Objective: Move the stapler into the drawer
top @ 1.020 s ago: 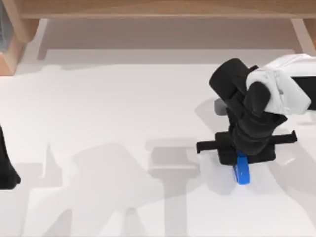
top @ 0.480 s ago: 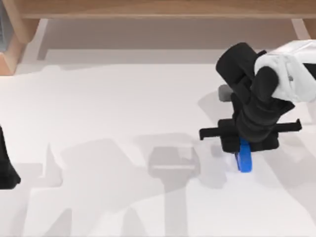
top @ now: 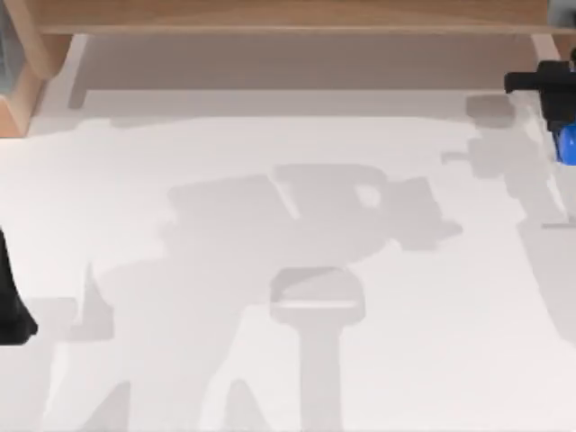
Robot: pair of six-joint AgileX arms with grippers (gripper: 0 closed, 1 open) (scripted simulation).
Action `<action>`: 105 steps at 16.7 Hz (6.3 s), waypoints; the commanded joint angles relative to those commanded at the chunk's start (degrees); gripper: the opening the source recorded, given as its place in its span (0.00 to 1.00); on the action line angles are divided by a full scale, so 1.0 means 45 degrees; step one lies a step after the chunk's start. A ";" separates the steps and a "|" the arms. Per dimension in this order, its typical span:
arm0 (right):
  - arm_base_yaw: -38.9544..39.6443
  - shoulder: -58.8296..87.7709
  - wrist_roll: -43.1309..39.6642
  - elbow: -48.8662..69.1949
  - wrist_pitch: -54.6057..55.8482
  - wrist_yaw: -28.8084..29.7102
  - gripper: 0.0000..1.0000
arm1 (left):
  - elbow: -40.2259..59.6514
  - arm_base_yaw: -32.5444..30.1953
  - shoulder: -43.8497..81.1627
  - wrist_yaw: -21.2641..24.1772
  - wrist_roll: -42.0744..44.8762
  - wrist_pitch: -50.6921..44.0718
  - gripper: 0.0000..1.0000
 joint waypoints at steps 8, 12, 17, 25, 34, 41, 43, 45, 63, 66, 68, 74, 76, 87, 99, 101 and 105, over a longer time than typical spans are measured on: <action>-0.5319 0.3615 -0.4890 0.5868 -0.1640 -0.0225 0.00 | 0.0000 0.0000 0.0000 0.0000 0.0000 0.0000 1.00; -0.6311 0.6075 -0.6374 0.7395 -0.2379 -0.0596 0.00 | 0.0000 0.0000 0.0000 0.0000 0.0000 0.0000 1.00; -0.6482 0.7255 -0.6850 0.7593 -0.3120 -0.0834 0.00 | 0.0000 0.0000 0.0000 0.0000 0.0000 0.0000 1.00; -0.6443 0.7337 -0.7157 0.7673 -0.2972 -0.1143 0.00 | 0.0000 0.0000 0.0000 0.0000 0.0000 0.0000 1.00; -0.6465 0.7336 -0.6846 0.7239 -0.2686 -0.0822 0.00 | 0.0000 0.0000 0.0000 0.0000 0.0000 0.0000 1.00; -0.6470 0.7336 -0.6837 0.7238 -0.2684 -0.0832 0.23 | 0.0000 0.0000 0.0000 0.0000 0.0000 0.0000 1.00; -0.6470 0.7336 -0.6837 0.7238 -0.2684 -0.0832 0.38 | 0.0000 0.0000 0.0000 0.0000 0.0000 0.0000 1.00; -0.6470 0.7336 -0.6837 0.7238 -0.2684 -0.0832 0.53 | 0.0000 0.0000 0.0000 0.0000 0.0000 0.0000 1.00; -0.6394 0.6966 -0.7122 0.7131 -0.2423 -0.0890 1.00 | 0.0000 0.0000 0.0000 0.0000 0.0000 0.0000 1.00; -0.6449 0.5674 -0.8159 0.6640 -0.1183 -0.1125 1.00 | 0.0000 0.0000 0.0000 0.0000 0.0000 0.0000 1.00; -0.6772 0.4707 -0.9174 0.6032 0.0336 -0.1319 1.00 | 0.0000 0.0000 0.0000 0.0000 0.0000 0.0000 1.00; -0.9288 0.2598 -1.3099 0.2317 0.7979 -0.1846 1.00 | 0.0000 0.0000 0.0000 0.0000 0.0000 0.0000 1.00; -1.0323 0.2249 -1.4576 0.0463 1.1338 -0.2155 1.00 | 0.0000 0.0000 0.0000 0.0000 0.0000 0.0000 1.00; -1.2908 0.2187 -2.0890 -1.0921 2.8516 -0.6464 1.00 | 0.0000 0.0000 0.0000 0.0000 0.0000 0.0000 1.00; -1.1075 0.1862 -2.1736 -1.4753 3.2648 -0.9328 1.00 | 0.0000 0.0000 0.0000 0.0000 0.0000 0.0000 1.00; -1.0909 0.1900 -2.1751 -1.4566 3.2538 -0.9217 1.00 | 0.0000 0.0000 0.0000 0.0000 0.0000 0.0000 1.00; -1.0320 0.2121 -2.1763 -1.3830 3.2012 -0.8637 1.00 | 0.0000 0.0000 0.0000 0.0000 0.0000 0.0000 1.00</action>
